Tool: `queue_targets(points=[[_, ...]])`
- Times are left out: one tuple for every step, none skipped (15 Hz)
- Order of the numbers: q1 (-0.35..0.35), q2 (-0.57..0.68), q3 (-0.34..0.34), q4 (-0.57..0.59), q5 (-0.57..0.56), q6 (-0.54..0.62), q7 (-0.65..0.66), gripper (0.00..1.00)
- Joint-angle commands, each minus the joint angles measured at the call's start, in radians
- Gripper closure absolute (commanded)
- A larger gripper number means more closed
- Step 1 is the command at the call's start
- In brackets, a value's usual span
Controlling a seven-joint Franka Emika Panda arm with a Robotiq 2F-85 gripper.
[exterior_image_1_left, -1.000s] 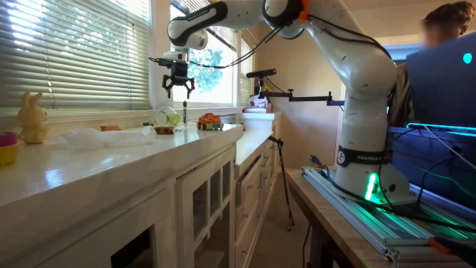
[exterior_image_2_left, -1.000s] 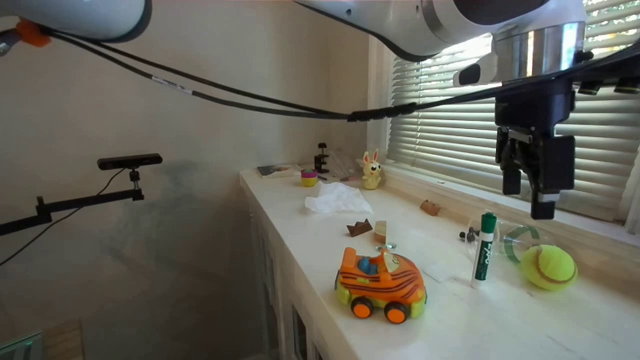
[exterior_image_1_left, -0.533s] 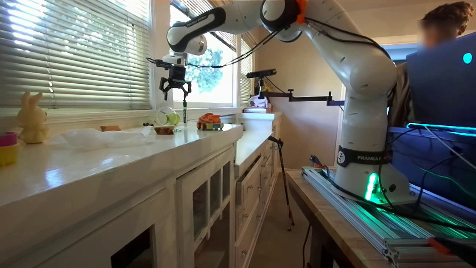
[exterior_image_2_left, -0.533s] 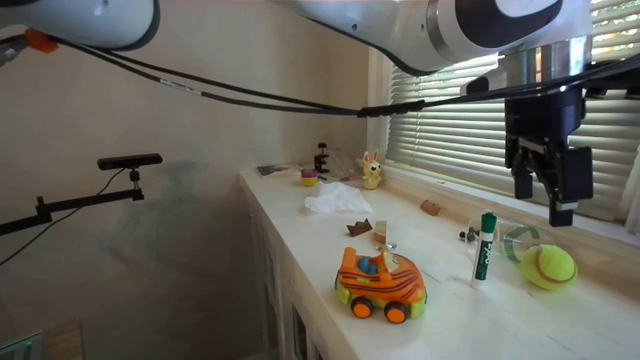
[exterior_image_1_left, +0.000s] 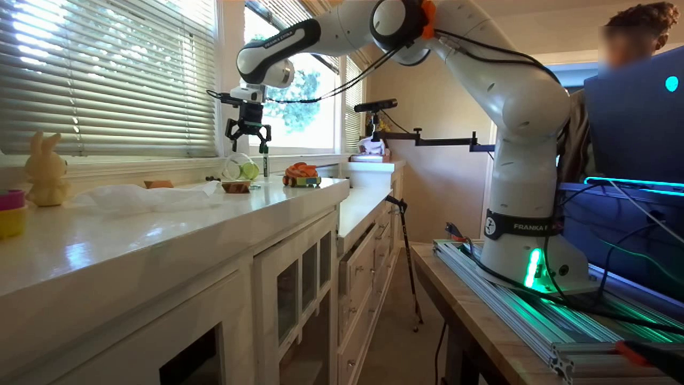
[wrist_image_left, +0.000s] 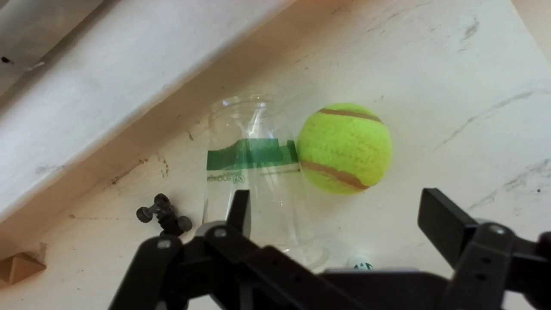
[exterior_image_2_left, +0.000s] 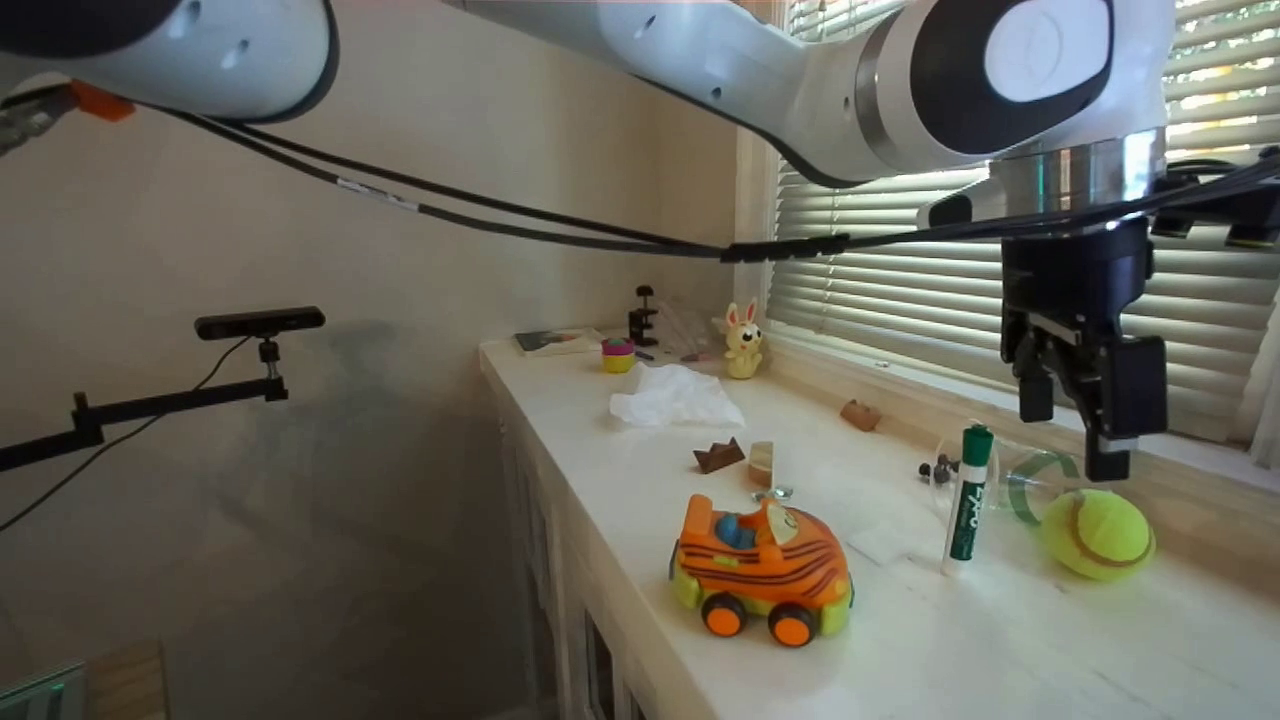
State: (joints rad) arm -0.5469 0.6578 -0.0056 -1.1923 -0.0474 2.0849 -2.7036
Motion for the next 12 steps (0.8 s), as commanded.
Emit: queue_targets(points=[[-0.014,0.03,0.022,0.043,0.026,0.027,-0.033,0.0],[-0.014,0.035,0.025,0.044,0.029,0.039,-0.029,0.0],[-0.014,0.039,0.03,0.047,0.033,0.045,-0.028,0.0],[-0.015,0.043,0.036,0.046,0.038,0.056,-0.03,0.0],[-0.017,0.048,0.043,0.048,0.044,0.061,-0.031,0.0],[-0.018,0.053,0.05,0.049,0.049,0.065,-0.03,0.0],[-0.017,0.057,0.056,0.049,0.05,0.07,-0.031,0.0],[-0.018,0.06,0.062,0.049,0.051,0.074,-0.033,0.0],[-0.018,0.064,0.068,0.05,0.051,0.077,-0.035,0.0],[-0.019,0.066,0.073,0.05,0.049,0.076,-0.036,0.0],[-0.02,0.068,0.077,0.051,0.047,0.073,-0.039,0.0],[-0.021,0.069,0.08,0.052,0.045,0.071,-0.04,0.0]])
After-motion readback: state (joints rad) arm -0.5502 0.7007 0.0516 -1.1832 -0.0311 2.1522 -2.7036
